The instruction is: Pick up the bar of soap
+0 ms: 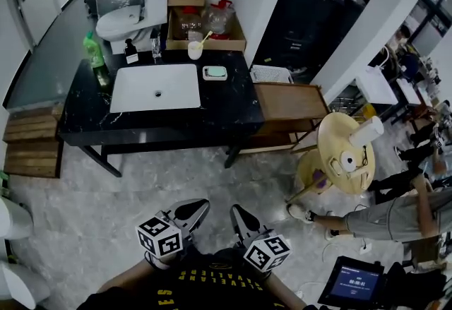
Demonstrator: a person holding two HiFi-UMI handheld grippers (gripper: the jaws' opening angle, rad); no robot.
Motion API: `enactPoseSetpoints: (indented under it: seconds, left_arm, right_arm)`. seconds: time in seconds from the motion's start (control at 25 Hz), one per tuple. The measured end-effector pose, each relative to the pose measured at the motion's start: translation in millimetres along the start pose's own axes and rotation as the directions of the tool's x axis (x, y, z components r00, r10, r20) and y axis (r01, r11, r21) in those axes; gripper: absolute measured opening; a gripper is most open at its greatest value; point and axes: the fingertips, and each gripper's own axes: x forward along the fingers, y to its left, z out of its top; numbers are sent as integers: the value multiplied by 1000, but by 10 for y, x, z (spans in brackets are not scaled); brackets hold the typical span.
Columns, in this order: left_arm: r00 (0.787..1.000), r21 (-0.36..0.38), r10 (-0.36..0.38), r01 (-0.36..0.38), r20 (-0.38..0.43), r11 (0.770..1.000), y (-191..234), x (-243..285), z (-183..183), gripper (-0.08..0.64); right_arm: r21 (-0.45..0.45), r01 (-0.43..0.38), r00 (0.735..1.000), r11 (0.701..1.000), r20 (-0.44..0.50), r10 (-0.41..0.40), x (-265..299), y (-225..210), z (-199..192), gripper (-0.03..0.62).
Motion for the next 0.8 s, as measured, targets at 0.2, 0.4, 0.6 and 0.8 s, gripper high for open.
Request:
enactPoseSetpoints:
  seconds: [0.2,0.4,0.6,0.8]
  left_arm:
    - [1000,10,6,-6,3,1000,239,83,204,14]
    - [1000,45,22,-22,-15,999,483,270,391,14]
    - [996,115,87,-84,-14,990,821,549,638,14]
    - [989,134,148,-148,12,980,1127,1067,1008,14]
  right_arm:
    - [5,20,1000,1000,9,-20,314,-91,155,18]
    - [27,3,1000,1000,-2,-3,684,-241,238,18]
    - [39,-69,998,997,-8,69,1226,-495,420,18]
    - [30,-135,991,990,2,135,1721,-920,871,18]
